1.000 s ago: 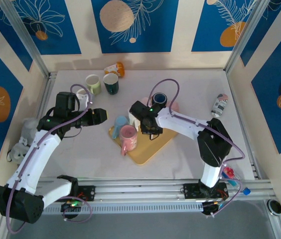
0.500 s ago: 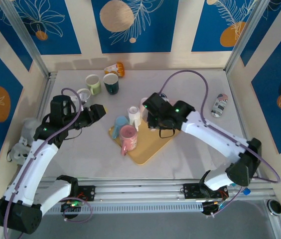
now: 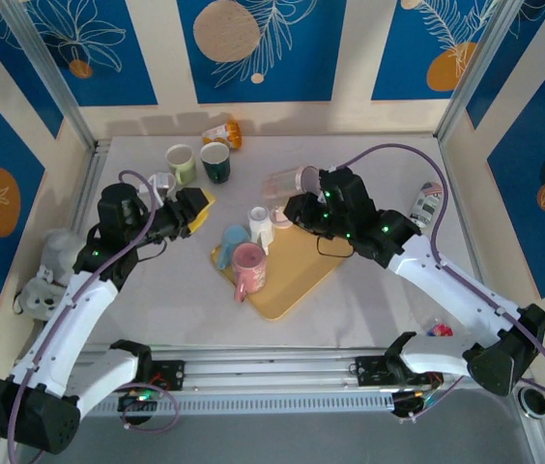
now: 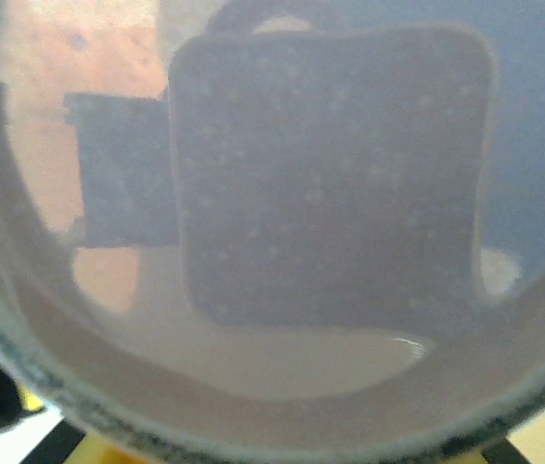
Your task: Turn the mug right side up
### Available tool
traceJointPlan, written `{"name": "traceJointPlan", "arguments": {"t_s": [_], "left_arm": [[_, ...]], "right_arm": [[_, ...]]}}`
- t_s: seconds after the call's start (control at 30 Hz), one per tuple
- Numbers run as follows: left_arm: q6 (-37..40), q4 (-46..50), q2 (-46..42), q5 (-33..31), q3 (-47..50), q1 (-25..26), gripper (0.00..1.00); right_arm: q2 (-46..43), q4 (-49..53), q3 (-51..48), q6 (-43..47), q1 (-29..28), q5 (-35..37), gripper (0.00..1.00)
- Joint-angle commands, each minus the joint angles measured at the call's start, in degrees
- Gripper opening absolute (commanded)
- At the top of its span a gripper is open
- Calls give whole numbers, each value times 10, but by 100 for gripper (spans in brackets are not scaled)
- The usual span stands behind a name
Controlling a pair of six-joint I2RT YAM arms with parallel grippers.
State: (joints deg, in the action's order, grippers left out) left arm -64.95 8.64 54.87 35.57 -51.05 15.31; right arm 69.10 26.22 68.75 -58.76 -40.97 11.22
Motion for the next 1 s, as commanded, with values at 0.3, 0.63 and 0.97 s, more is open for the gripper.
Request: {"name": "traceJointPlan", "arguments": {"t_s": [0.3,0.63,0.97], "left_arm": [[-171,-196,-20,-51,28,42,63],[-225,-249,-2,-59,33,69,63],[-161,-110,0,-85,-3,85,63]], "right_arm": [[20,-270,11,-53,-2,-64,0],[67,-342,42,-61,-12,-90,0],[78,-369,56,-73,-20,-104,0]]}}
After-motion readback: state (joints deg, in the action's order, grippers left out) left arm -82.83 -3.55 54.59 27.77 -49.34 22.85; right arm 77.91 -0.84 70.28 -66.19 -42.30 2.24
